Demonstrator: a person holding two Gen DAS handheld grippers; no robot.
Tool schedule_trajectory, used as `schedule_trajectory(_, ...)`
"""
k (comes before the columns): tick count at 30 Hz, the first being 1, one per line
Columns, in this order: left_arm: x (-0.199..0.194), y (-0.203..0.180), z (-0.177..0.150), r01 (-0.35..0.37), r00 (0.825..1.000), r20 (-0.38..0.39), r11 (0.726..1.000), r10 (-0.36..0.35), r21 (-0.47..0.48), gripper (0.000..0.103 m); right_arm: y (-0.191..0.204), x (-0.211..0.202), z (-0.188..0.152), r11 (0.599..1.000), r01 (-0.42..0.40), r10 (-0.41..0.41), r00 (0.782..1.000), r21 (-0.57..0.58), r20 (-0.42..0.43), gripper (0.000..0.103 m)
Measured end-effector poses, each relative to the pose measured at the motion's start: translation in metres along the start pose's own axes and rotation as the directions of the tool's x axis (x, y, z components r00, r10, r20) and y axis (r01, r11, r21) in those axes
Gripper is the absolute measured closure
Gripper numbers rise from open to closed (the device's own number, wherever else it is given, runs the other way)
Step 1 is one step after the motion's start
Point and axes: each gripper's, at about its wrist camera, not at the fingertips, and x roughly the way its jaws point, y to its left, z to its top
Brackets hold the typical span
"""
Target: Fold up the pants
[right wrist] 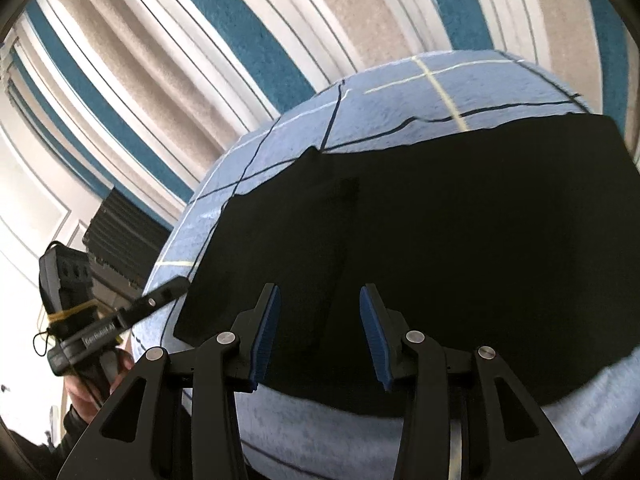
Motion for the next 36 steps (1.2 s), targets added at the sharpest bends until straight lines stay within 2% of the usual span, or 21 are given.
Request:
schedule_trajectory(4, -0.002, 0.01, 0.006, -0.032, 0.999, 0.009, 0.999, 0.032, -0.006, 0.051, 0.006, 0.019, 0.008, 1.0, 0.003, -0.004, 1.0, -0.023, -0.022, 0.061)
schedule_trajectory(11, 0.018, -0.004, 0.025, -0.082, 0.996, 0.031, 0.993, 0.08, 0.088, 0.05, 0.004, 0.035, 0.026, 0.999, 0.028, -0.029, 0.999, -0.043, -0.018, 0.061)
schedule_trajectory(20, 0.042, -0.005, 0.051, -0.07, 0.997, 0.039, 0.994, 0.067, 0.079, 0.05, -0.011, 0.059, 0.056, 0.999, 0.033, -0.033, 0.999, -0.031, -0.014, 0.061)
schedule_trajectory(24, 0.063, -0.004, 0.06, -0.085, 0.996, -0.011, 0.993, 0.087, 0.087, 0.05, -0.014, 0.068, 0.064, 1.0, 0.009, -0.009, 0.999, -0.009, -0.031, 0.061)
schedule_trajectory(27, 0.081, 0.0, 0.061, -0.097, 0.993, -0.063, 0.992, 0.102, 0.078, 0.05, -0.012, 0.069, 0.07, 1.0, 0.028, -0.027, 0.998, 0.006, -0.051, 0.061)
schedule_trajectory(33, 0.085, -0.003, 0.056, -0.103, 0.992, -0.064, 0.989, 0.11, 0.109, 0.046, -0.007, 0.08, 0.076, 0.996, 0.088, -0.089, 0.992, -0.008, -0.089, 0.061)
schedule_trajectory(34, 0.085, -0.005, 0.056, -0.109, 0.991, -0.059, 0.987, 0.116, 0.116, 0.045, -0.008, 0.082, 0.076, 0.996, 0.087, -0.087, 0.992, -0.008, -0.087, 0.063)
schedule_trajectory(36, 0.087, -0.006, 0.056, -0.116, 0.991, -0.055, 0.986, 0.123, 0.124, 0.045, -0.008, 0.083, 0.077, 0.995, 0.101, -0.102, 0.992, -0.009, -0.081, 0.081)
